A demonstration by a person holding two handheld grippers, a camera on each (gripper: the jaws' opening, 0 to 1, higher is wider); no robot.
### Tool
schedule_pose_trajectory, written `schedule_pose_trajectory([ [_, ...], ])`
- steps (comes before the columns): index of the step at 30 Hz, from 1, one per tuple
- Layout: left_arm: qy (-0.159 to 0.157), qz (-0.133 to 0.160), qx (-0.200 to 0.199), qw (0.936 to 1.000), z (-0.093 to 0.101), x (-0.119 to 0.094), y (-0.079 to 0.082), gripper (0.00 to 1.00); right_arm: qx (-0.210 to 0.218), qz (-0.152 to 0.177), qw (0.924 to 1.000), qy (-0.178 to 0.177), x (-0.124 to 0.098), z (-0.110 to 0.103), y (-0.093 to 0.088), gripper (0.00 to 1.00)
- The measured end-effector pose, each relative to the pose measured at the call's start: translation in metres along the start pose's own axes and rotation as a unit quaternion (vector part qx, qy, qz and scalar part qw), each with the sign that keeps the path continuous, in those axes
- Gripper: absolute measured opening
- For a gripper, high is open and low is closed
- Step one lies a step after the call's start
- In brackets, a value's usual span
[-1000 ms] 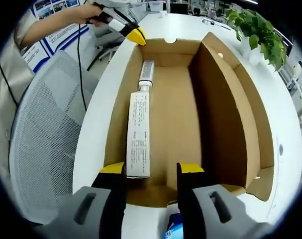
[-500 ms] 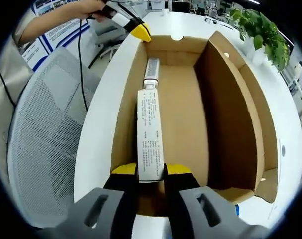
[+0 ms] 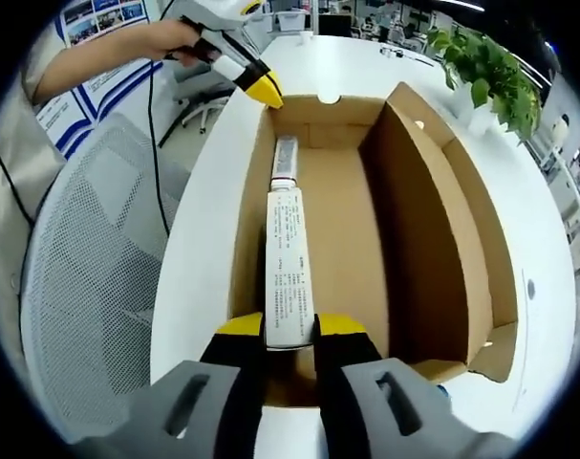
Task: Operate the shoe box by opening the lid, removing the specified soft item, and placing it in the target area until the item is outside and the box remains undamaged.
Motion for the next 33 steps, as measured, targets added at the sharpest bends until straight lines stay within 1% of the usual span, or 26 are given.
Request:
schedule_pose_trajectory([
  [10,-0.001,-0.006,0.002,1.0,0.002,-0.001,0.001,0.04,0.001,0.022,0.9994,-0.027,-0.022,0.002,0.008,0.15],
  [19,0.0,-0.012,0.007,0.9999,0.002,0.0,0.002,0.04,0.007,0.05,0.9979,-0.04,-0.046,0.003,0.013,0.15],
  [27,-0.001,-0.018,0.014,0.9997,0.008,-0.003,0.002,0.04,0.023,0.083,0.9954,-0.042,-0.074,-0.001,0.013,0.15],
  [33,-0.001,-0.023,0.018,0.9996,0.012,-0.006,0.002,0.05,0.02,0.091,0.9947,-0.044,-0.094,-0.005,0.007,0.15],
])
Point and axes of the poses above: the point that each gripper's makers call its tool centre point, and the gripper's own axes: x roughly forward along the fingers, z roughly to its right, y roughly out of its top, the point moved 8 cm from there along -x, roughly backward along the fingers, and after that the axes turned 7 degrees about z, right-handed, at the moved point
